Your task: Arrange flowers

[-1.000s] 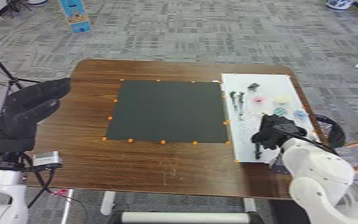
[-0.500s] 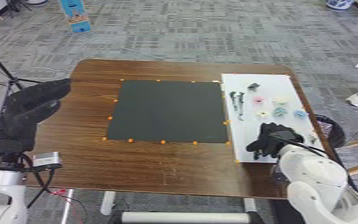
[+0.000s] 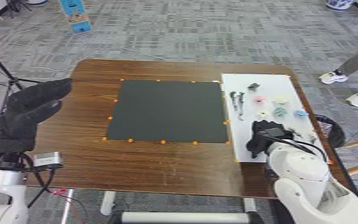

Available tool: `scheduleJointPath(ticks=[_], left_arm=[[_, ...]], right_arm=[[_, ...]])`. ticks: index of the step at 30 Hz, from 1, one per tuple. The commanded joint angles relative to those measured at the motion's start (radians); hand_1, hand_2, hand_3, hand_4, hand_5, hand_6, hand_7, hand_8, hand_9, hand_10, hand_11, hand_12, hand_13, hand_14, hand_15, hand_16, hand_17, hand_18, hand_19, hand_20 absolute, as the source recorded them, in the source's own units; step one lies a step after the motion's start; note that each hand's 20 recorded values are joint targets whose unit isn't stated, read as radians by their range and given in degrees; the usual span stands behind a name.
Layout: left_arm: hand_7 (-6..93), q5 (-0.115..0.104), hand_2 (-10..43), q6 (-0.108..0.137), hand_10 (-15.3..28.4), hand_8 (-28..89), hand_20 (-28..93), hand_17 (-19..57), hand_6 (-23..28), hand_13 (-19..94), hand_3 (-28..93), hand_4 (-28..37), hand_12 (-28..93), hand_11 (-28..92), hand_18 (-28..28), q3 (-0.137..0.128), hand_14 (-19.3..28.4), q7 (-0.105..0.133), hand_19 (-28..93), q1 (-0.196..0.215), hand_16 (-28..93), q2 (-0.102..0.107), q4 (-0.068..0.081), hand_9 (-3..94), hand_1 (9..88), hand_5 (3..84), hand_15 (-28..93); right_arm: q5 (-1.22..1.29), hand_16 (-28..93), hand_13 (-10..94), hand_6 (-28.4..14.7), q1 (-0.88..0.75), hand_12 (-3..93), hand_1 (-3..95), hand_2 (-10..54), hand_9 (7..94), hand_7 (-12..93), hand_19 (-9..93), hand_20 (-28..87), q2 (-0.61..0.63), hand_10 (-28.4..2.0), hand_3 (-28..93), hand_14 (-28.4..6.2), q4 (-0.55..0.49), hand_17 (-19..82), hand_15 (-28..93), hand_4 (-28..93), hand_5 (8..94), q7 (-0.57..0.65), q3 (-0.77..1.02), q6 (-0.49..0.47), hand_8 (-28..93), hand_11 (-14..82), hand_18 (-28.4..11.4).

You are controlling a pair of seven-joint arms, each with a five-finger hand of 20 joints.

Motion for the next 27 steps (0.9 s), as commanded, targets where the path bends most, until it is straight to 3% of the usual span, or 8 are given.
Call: scheduleJointPath(ticks=[1, 6, 15, 21, 25, 27], left_arm=[[13.0, 0.0, -9.5, -0.012, 11.9, -6, 18, 6.5, 1.9, 38, 72, -19.2, 14, 15, 12.4, -0.002, 15.0, -0.011, 6, 0.011, 4, -0.01, -0.012, 45.5, 25.5, 48.5, 12], [13.0, 0.0, -9.5, -0.024, 11.8, -6, 18, 6.4, 1.9, 37, 71, -19.2, 14, 15, 12.4, -0.003, 15.0, -0.015, 6, 0.008, 4, -0.007, -0.01, 45.2, 25.8, 48.3, 11], [12.7, -0.007, -9.5, -0.013, 11.8, -6, 18, 6.2, 2.0, 37, 71, -18.9, 14, 15, 12.5, -0.01, 15.0, -0.007, 6, 0.014, 4, -0.006, -0.005, 44.8, 25.9, 48.2, 11], [12.7, -0.025, -9.5, 0.003, 11.8, -6, 18, 6.2, 2.0, 37, 71, -18.9, 14, 15, 12.5, -0.019, 15.0, -0.01, 5, 0.019, 4, 0.001, 0.003, 44.8, 25.9, 48.0, 11], [12.7, -0.021, -9.5, 0.003, 11.8, -6, 18, 6.2, 2.1, 37, 71, -19.0, 14, 15, 12.5, -0.02, 15.0, -0.011, 5, 0.017, 4, 0.0, 0.006, 44.7, 25.9, 47.9, 11], [12.7, -0.018, -9.5, 0.009, 11.8, -6, 18, 6.2, 2.0, 37, 72, -19.0, 14, 15, 12.5, -0.022, 15.0, -0.011, 5, 0.021, 4, 0.002, 0.014, 44.7, 25.8, 47.9, 11]], right_arm=[[0.054, 46, 91, -1.1, -0.074, 36.5, 49.2, -9.5, 92.2, 20, 93, 61, -0.019, -8.9, 57, -5.2, 0.012, 64, 66, 12, 84.0, 0.033, 0.031, -0.066, 33, 43.4, -18.2], [0.081, 46, 91, -1.4, -0.105, 36.7, 50.2, -9.5, 91.8, 19, 93, 60, -0.025, -8.9, 59, -4.9, -0.005, 64, 65, 14, 83.2, 0.051, 0.052, 0.003, 33, 42.9, -17.8], [0.049, 47, 91, -0.7, -0.116, 38.8, 50.7, -9.5, 90.9, 21, 93, 64, -0.024, -8.1, 60, -5.4, -0.051, 65, 70, 15, 82.0, -0.009, 0.091, 0.171, 36, 47.5, -18.6], [0.056, 47, 91, -0.6, -0.1, 39.1, 50.8, -9.5, 90.8, 23, 93, 65, -0.02, -7.8, 60, -5.1, -0.081, 65, 71, 16, 81.7, -0.03, 0.094, 0.215, 36, 48.9, -18.8], [0.053, 47, 91, -0.5, -0.093, 39.1, 50.8, -9.5, 90.7, 24, 93, 66, -0.02, -7.6, 61, -5.1, -0.098, 65, 71, 16, 81.6, -0.044, 0.093, 0.236, 36, 49.4, -18.8], [0.067, 47, 91, -0.4, -0.077, 39.1, 50.8, -9.5, 90.8, 25, 93, 66, -0.026, -7.7, 61, -5.0, -0.102, 66, 71, 16, 81.5, -0.048, 0.087, 0.229, 36, 49.5, -18.9]])
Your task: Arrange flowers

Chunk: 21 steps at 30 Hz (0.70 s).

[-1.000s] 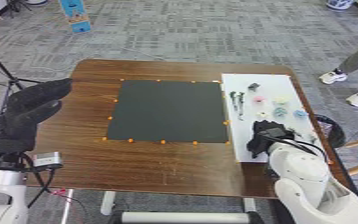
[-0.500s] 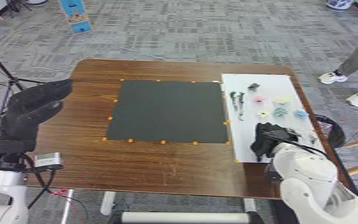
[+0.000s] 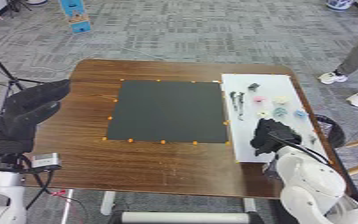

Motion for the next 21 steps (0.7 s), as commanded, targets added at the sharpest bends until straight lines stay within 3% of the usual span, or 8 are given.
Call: scheduleJointPath(ticks=[1, 5, 9, 12, 13, 16, 18, 21], left_arm=[[12.8, 0.0, -9.5, 0.022, 11.8, -6, 18, 6.2, 2.1, 37, 71, -19.0, 14, 15, 12.5, -0.011, 15.0, -0.005, 5, 0.01, 4, 0.005, 0.02, 44.7, 25.9, 47.8, 11], [13.0, -0.043, -9.5, 0.074, 11.8, -6, 18, 6.2, 2.0, 37, 72, -19.0, 14, 15, 12.5, -0.039, 14.7, -0.015, 5, 0.033, 4, 0.045, 0.064, 44.6, 25.8, 47.9, 11], [13.1, -0.072, -9.5, 0.132, 11.8, -6, 18, 6.8, 2.0, 37, 71, -19.3, 14, 15, 11.8, -0.061, 14.8, -0.015, 5, 0.054, 4, 0.078, 0.101, 44.6, 26.1, 48.1, 11], [13.4, -0.084, -9.5, 0.162, 11.7, -7, 18, 7.5, 2.2, 36, 72, -19.6, 14, 15, 10.6, -0.068, 14.4, -0.015, 5, 0.06, 3, 0.096, 0.13, 44.6, 25.5, 48.3, 11], [13.4, -0.085, -9.5, 0.173, 11.8, -7, 18, 7.7, 2.1, 36, 72, -19.8, 14, 15, 10.3, -0.066, 14.3, -0.013, 4, 0.058, 3, 0.101, 0.143, 44.6, 25.3, 48.3, 10], [13.1, -0.123, -9.5, 0.206, 11.8, -7, 18, 8.6, 2.2, 36, 73, -21.3, 13, 15, 9.1, -0.056, 13.6, -0.009, 3, 0.057, 2, 0.117, 0.165, 44.8, 24.0, 48.6, 10], [13.2, -0.138, -8.2, 0.227, 11.9, -7, 17, 9.0, 2.4, 35, 73, -22.3, 13, 15, 8.3, -0.044, 13.2, -0.009, 3, 0.051, 2, 0.123, 0.174, 45.0, 22.5, 49.3, 10], [13.3, -0.14, -6.4, 0.221, 12.0, -7, 17, 9.2, 2.4, 34, 75, -24.1, 13, 15, 7.8, -0.03, 12.8, -0.012, 2, 0.037, 1, 0.133, 0.185, 45.2, 21.6, 49.7, 10]], right_arm=[[0.004, 47, 91, -0.4, 0.044, 39.0, 50.8, -9.5, 90.8, 25, 93, 66, -0.001, -7.7, 61, -5.0, -0.041, 66, 71, 16, 81.6, -0.023, -0.013, 0.034, 36, 49.6, -18.9], [0.021, 47, 91, -0.4, 0.124, 38.9, 50.6, -9.5, 90.9, 25, 93, 67, -0.006, -7.6, 61, -4.9, -0.04, 66, 71, 16, 81.5, -0.03, -0.07, 0.026, 35, 49.9, -18.9], [0.055, 47, 91, -0.4, 0.236, 38.9, 50.7, -9.5, 90.9, 25, 93, 67, -0.012, -7.6, 61, -4.9, -0.027, 66, 71, 16, 81.5, -0.042, -0.149, 0.016, 35, 50.0, -18.9], [0.075, 47, 91, -0.4, 0.335, 38.9, 50.7, -9.5, 91.0, 26, 93, 67, -0.036, -7.6, 61, -4.9, -0.004, 66, 72, 16, 81.7, -0.053, -0.22, 0.002, 35, 50.0, -18.8], [0.078, 47, 91, -0.4, 0.369, 38.9, 50.7, -9.5, 91.0, 26, 93, 67, -0.043, -7.5, 61, -4.9, 0.005, 66, 72, 16, 81.7, -0.059, -0.246, 0.0, 35, 50.0, -18.8], [0.087, 47, 91, -0.4, 0.463, 38.8, 50.7, -9.5, 91.0, 26, 93, 67, -0.081, -7.5, 60, -4.9, 0.043, 66, 72, 16, 81.8, -0.071, -0.322, -0.01, 35, 50.0, -18.6], [0.092, 47, 91, -0.4, 0.515, 38.8, 50.8, -9.5, 91.1, 26, 93, 67, -0.106, -7.5, 60, -5.0, 0.07, 66, 72, 16, 81.8, -0.081, -0.369, -0.017, 35, 50.1, -18.5], [0.097, 47, 91, -0.4, 0.559, 38.8, 50.6, -9.5, 91.2, 26, 93, 67, -0.149, -7.5, 61, -5.1, 0.099, 66, 72, 16, 82.0, -0.093, -0.425, -0.028, 35, 50.1, -18.4]])
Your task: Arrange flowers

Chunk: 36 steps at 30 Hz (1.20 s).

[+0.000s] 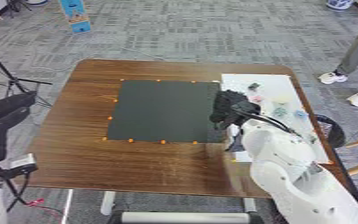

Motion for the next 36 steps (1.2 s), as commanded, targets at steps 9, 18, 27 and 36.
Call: scheduleJointPath(ticks=[9, 18, 27, 36], left_arm=[[13.5, -0.091, -5.5, 0.068, 12.1, -7, 17, 9.1, 2.4, 34, 75, -26.3, 12, 15, 7.3, 0.094, 12.4, -0.015, 2, -0.063, 0, 0.049, 0.086, 45.4, 20.4, 50.0, 10], [14.7, -0.141, 22.3, 0.214, 12.9, -8, 18, 10.8, 1.9, 36, 71, -28.2, 11, 16, 6.3, 0.237, 12.1, -0.003, 3, -0.142, -1, 0.05, 0.113, 48.8, 22.0, 52.0, 11], [16.5, -0.262, 30.7, 0.224, 13.4, -9, 18, 12.8, 3.3, 39, 64, -28.3, 10, 18, 6.3, 0.363, 12.0, 0.028, 5, -0.261, -2, 0.042, 0.152, 50.9, 26.9, 51.2, 12], [16.8, -0.277, 30.7, 0.222, 13.4, -9, 18, 12.4, 3.1, 39, 65, -28.3, 10, 18, 6.3, 0.439, 12.2, 0.026, 5, -0.353, -3, 0.058, 0.178, 50.4, 25.6, 51.1, 12]], right_arm=[[-0.031, 47, 91, -0.3, 0.257, 38.7, 50.7, -9.5, 91.3, 26, 93, 67, -0.211, -7.4, 61, -5.0, 0.161, 67, 72, 16, 82.1, -0.097, -0.256, -0.04, 34, 50.2, -18.5], [-0.042, 47, 92, -0.1, 0.285, 38.7, 50.6, -9.5, 91.5, 27, 93, 68, -0.319, -7.2, 61, -4.9, 0.281, 67, 72, 16, 82.0, -0.136, -0.291, -0.047, 33, 50.4, -18.5], [-0.055, 47, 92, -0.1, 0.286, 38.7, 50.4, -9.5, 91.6, 28, 93, 68, -0.404, -7.2, 61, -4.9, 0.368, 67, 72, 16, 81.9, -0.11, -0.286, -0.042, 33, 50.4, -18.5], [-0.057, 47, 92, 0.0, 0.276, 38.7, 50.3, -9.5, 91.6, 28, 93, 68, -0.475, -7.2, 61, -4.9, 0.42, 67, 72, 15, 82.2, -0.094, -0.31, 0.029, 32, 50.5, -18.7]])
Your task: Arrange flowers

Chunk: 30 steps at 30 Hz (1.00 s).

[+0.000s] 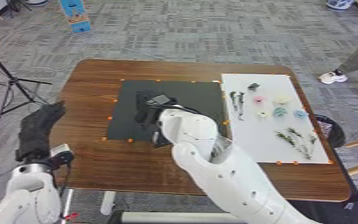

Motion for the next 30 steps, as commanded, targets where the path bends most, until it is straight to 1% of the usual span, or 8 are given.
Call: scheduleJointPath(ticks=[1, 7, 12, 16, 19, 20, 27, 30], left_arm=[[16.7, 0.002, 30.6, -0.025, 13.3, -9, 18, 12.3, 3.1, 39, 65, -28.3, 10, 18, 6.3, 0.041, 12.2, 0.009, 5, -0.067, -3, -0.003, 0.01, 50.4, 25.4, 51.0, 12], [16.8, 0.001, 30.4, -0.048, 13.4, -9, 18, 12.2, 2.8, 39, 66, -28.3, 10, 18, 6.3, 0.048, 12.2, 0.032, 5, -0.063, -2, -0.019, 0.018, 50.4, 24.7, 51.2, 12], [16.8, -0.002, 30.1, -0.04, 13.3, -9, 18, 12.0, 2.7, 39, 67, -28.3, 10, 18, 6.3, 0.057, 12.2, 0.03, 5, -0.069, -2, -0.031, 0.021, 50.5, 24.1, 51.9, 12], [16.7, 0.027, 29.7, -0.003, 13.2, -9, 18, 11.8, 2.6, 39, 68, -28.3, 10, 18, 6.5, 0.124, 12.4, -0.007, 5, -0.158, -2, -0.036, 0.042, 50.7, 24.1, 52.1, 12], [16.6, 0.046, 29.7, 0.003, 13.2, -9, 18, 11.8, 2.6, 39, 68, -28.3, 10, 18, 6.5, 0.142, 12.3, -0.015, 5, -0.183, -2, -0.048, 0.045, 50.7, 24.0, 52.1, 12], [16.6, 0.057, 29.6, 0.014, 13.2, -9, 18, 11.8, 2.6, 39, 68, -28.3, 10, 18, 6.5, 0.169, 12.3, -0.023, 5, -0.223, -2, -0.053, 0.057, 50.7, 24.0, 52.1, 12], [16.5, 0.078, 29.2, 0.019, 13.2, -9, 18, 11.7, 2.6, 39, 69, -28.3, 10, 18, 6.5, 0.188, 12.3, -0.019, 5, -0.251, -2, -0.067, 0.047, 50.8, 24.1, 52.2, 12], [16.6, 0.08, 29.1, 0.024, 13.3, -9, 18, 11.6, 2.6, 39, 69, -28.3, 10, 18, 6.4, 0.209, 12.3, -0.026, 5, -0.28, -2, -0.073, 0.056, 50.8, 24.1, 52.2, 12]], right_arm=[[-0.018, 47, 92, 0.0, -0.008, 38.7, 50.4, -9.5, 91.7, 28, 93, 68, -0.073, -7.1, 61, -4.9, 0.034, 67, 72, 14, 82.3, 0.003, -0.021, 0.079, 32, 50.5, -18.7], [0.029, 47, 92, 0.1, -0.043, 38.9, 50.9, -9.5, 91.7, 28, 93, 68, -0.089, -7.0, 61, -4.8, 0.074, 67, 72, 12, 82.4, -0.014, -0.023, 0.21, 30, 50.6, -18.7], [-0.008, 47, 92, -0.1, -0.073, 39.0, 51.5, -9.5, 91.8, 27, 93, 68, -0.108, -7.0, 61, -4.7, 0.107, 67, 72, 10, 82.6, -0.029, -0.001, 0.208, 29, 50.5, -18.8], [-0.093, 47, 92, -0.1, -0.088, 38.9, 51.7, -9.5, 91.8, 27, 93, 68, -0.11, -7.0, 61, -4.5, 0.128, 67, 72, 9, 82.6, -0.076, 0.004, 0.193, 28, 50.4, -19.0], [-0.161, 47, 92, -0.1, -0.118, 38.9, 51.8, -9.5, 91.9, 26, 93, 68, -0.129, -7.0, 61, -4.4, 0.148, 67, 72, 8, 82.7, -0.117, 0.029, 0.165, 28, 50.3, -19.0], [-0.182, 47, 92, -0.2, -0.118, 38.9, 51.7, -9.5, 91.9, 26, 93, 68, -0.128, -7.0, 61, -4.5, 0.156, 67, 72, 8, 82.7, -0.128, 0.028, 0.169, 28, 50.3, -19.0], [-0.25, 47, 92, -0.2, -0.135, 39.0, 51.5, -9.5, 92.0, 26, 93, 68, -0.152, -7.0, 62, -4.5, 0.2, 67, 72, 7, 82.7, -0.166, 0.065, 0.165, 28, 50.1, -19.1], [-0.255, 47, 92, -0.1, -0.135, 39.0, 51.5, -9.5, 91.9, 25, 93, 68, -0.156, -7.0, 62, -4.5, 0.206, 66, 72, 7, 82.6, -0.164, 0.072, 0.177, 28, 50.2, -19.2]])
